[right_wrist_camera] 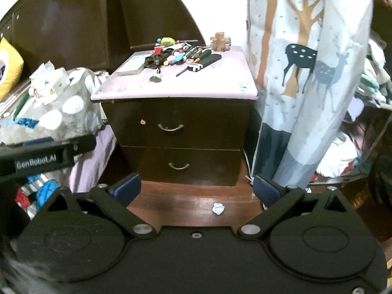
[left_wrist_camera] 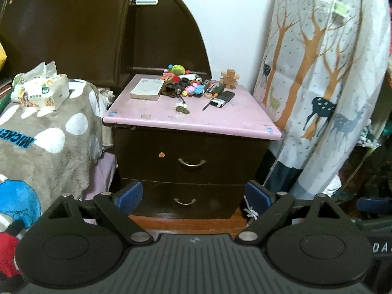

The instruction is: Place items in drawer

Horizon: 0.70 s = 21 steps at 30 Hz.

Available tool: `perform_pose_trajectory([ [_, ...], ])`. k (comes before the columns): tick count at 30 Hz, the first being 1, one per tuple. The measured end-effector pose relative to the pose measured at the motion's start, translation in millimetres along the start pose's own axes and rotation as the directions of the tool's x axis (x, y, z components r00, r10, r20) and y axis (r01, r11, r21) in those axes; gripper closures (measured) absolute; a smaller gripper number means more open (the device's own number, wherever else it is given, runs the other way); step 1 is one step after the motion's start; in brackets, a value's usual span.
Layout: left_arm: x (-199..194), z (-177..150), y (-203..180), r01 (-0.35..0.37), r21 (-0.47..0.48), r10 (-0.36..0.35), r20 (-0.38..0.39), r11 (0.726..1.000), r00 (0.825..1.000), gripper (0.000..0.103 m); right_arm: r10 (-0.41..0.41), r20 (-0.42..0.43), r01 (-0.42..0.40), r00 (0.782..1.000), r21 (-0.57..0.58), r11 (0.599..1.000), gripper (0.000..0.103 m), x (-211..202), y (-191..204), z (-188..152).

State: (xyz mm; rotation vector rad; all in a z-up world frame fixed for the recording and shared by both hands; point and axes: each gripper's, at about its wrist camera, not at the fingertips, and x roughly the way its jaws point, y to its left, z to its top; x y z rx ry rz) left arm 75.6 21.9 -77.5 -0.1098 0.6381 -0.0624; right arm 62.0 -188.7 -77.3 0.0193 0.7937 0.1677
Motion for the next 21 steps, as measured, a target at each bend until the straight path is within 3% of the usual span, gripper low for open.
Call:
perform_pose_trajectory([
  [13,-66,2,-18,0.002,0.045,-0.004,0.051,0.999,0.999,0.011,-0.007,0.073,0.006,0.997,0.004,1.000,0.003,-56,-2,0],
  [21,-87,1,-27,-0.046,0.080,0.039,0.088,0.996,0.995,0.011,-0.006,0.098,0.008,0.995,-0.025,1.000,0.003,-72,0,-2],
])
